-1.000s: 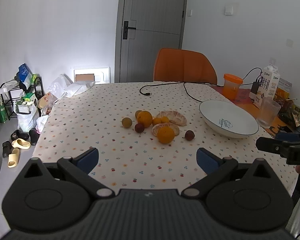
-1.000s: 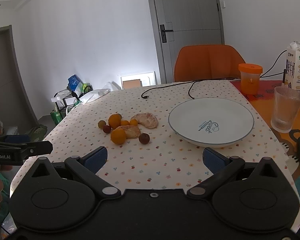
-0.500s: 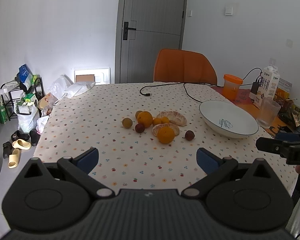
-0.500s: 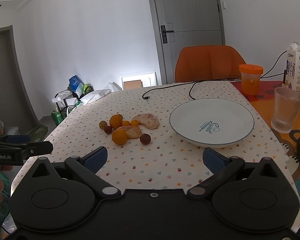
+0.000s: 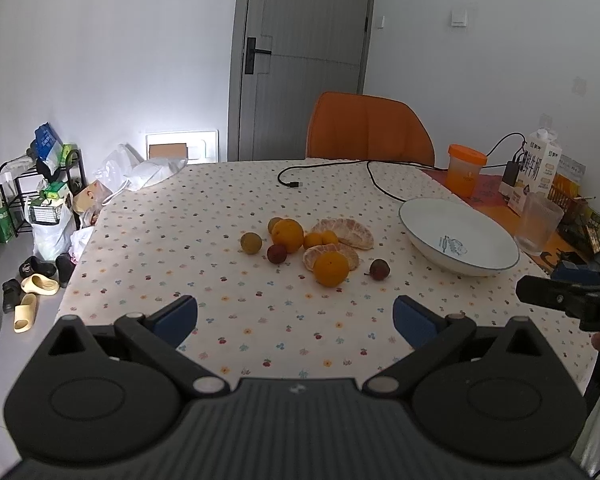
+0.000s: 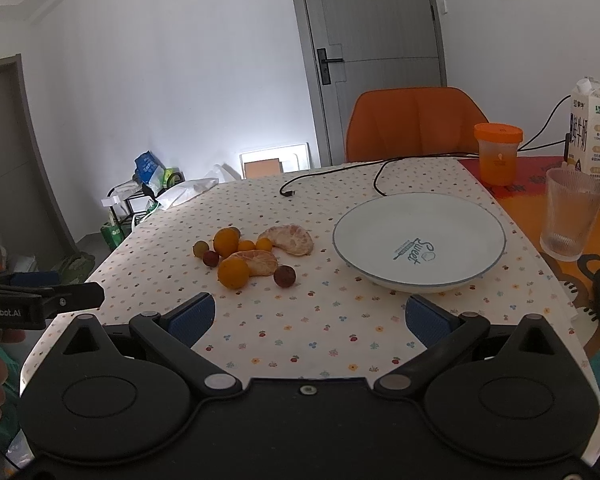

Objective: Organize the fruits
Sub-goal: 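Close the left tool on the large orange while the right tool approaches the brown fruit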

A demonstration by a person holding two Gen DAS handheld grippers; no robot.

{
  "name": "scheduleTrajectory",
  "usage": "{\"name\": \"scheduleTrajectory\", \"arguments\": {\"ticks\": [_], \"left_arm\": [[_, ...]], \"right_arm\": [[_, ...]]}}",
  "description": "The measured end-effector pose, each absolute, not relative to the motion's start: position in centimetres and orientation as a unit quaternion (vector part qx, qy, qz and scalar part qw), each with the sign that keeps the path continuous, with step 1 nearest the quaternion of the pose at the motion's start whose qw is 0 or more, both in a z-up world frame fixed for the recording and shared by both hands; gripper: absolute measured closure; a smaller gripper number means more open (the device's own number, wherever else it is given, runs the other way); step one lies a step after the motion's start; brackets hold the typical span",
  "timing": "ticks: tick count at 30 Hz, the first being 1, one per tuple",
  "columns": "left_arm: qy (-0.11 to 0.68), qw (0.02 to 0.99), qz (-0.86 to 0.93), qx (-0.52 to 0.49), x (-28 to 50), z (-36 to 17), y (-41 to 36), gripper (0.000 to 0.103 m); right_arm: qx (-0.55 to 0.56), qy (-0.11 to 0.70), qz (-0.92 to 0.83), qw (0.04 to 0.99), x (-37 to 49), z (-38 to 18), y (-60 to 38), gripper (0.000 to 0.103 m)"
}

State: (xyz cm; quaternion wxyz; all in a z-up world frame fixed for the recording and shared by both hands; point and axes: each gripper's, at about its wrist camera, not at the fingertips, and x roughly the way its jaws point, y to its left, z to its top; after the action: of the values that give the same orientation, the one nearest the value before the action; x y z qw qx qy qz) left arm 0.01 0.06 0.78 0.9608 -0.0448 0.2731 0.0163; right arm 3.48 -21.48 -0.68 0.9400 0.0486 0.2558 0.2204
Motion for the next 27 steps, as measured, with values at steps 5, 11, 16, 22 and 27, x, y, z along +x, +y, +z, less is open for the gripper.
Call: {"name": "scheduleTrajectory", "arguments": {"ticks": [5,11,16,22,27], "left_arm": [[0.273,0.960,0.019,-0.049,0.9,0.5,0.2,0.000],[0.268,0.962,0.015,-0.049,2.0,0.0,0.2,0.000],[0.264,0.963,0.008,-0.047,2.9,-0.4,-0.1,0.000],[0.261,0.964,0.002,-0.046,4.2,-1.1,-0.2,0.000],[0.266,0.962,0.008,-0.056,5.5,-1.8,0.1,0.002]], "right_arm": [[0.056,0.259,0.229,0.937,4.0,-1.2,-21.5,0.000],[0.063,0.257,0.246,0.932,4.7,-1.6,-21.4,0.000],[0.068,0.261,0.257,0.928,5.6,-2.2,-21.0,0.000],[0.073,0.262,0.261,0.926,6.5,-2.9,-20.8,0.000],[0.074,0.265,0.268,0.923,7.5,-3.5,-20.4,0.005]]}}
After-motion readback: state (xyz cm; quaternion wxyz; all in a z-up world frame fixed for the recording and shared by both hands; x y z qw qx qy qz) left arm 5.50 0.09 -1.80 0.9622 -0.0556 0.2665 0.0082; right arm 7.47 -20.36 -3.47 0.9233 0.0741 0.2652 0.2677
